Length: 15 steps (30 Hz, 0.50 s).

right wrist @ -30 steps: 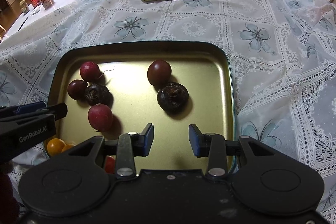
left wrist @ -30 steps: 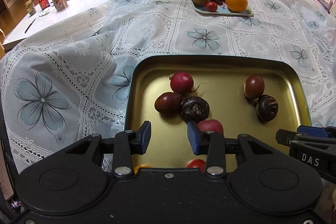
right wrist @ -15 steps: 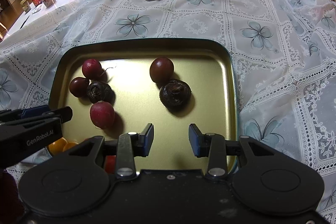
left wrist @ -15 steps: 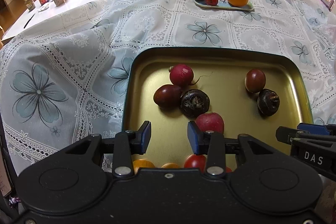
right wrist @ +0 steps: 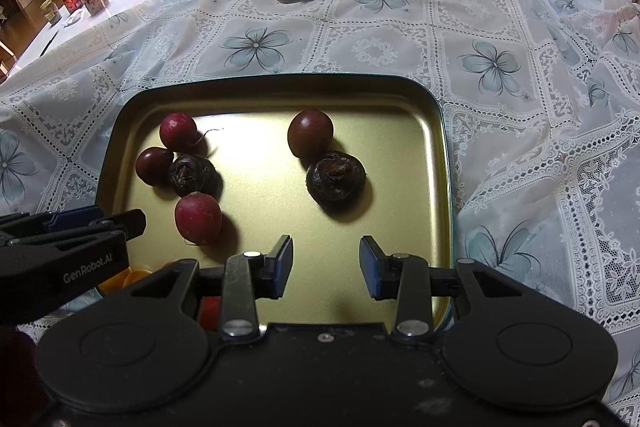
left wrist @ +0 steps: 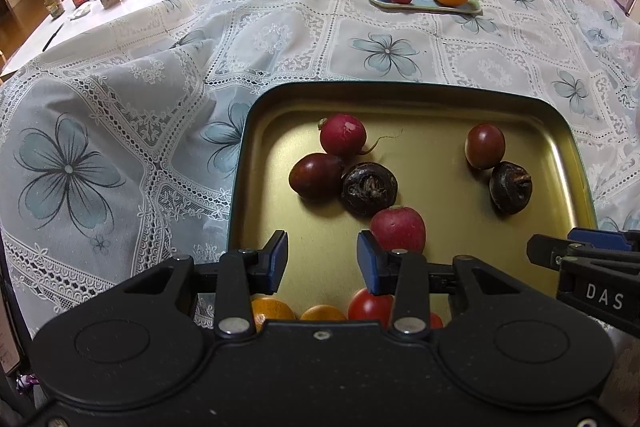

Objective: Organize fruits

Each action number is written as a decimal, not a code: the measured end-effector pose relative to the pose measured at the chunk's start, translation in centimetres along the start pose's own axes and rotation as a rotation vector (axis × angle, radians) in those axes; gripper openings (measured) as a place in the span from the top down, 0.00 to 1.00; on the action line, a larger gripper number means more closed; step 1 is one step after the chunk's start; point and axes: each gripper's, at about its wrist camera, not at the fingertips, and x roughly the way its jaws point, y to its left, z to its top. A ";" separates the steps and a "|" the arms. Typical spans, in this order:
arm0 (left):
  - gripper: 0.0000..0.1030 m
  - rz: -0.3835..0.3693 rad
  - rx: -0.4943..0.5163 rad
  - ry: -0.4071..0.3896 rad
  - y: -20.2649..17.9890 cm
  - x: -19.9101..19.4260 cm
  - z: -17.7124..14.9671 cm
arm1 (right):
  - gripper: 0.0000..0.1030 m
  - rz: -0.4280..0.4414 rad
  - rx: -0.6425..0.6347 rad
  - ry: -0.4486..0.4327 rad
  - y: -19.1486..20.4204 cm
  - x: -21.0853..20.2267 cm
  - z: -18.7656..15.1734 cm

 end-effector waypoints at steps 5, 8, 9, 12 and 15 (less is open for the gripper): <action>0.53 -0.001 0.001 0.003 0.0 0.0 0.0 | 0.62 0.004 -0.004 0.005 0.1 0.0 -0.1; 0.53 -0.003 0.005 0.007 -0.1 0.1 -0.1 | 0.62 0.007 -0.003 0.007 0.1 0.0 -0.1; 0.53 -0.004 0.006 0.008 -0.1 0.1 -0.1 | 0.62 0.006 -0.002 0.008 0.1 0.0 -0.1; 0.53 -0.003 0.007 0.012 -0.1 0.2 -0.1 | 0.62 0.009 0.000 0.013 0.0 0.1 -0.1; 0.53 -0.004 0.006 0.013 -0.1 0.2 -0.1 | 0.62 0.010 -0.001 0.013 0.0 0.1 -0.2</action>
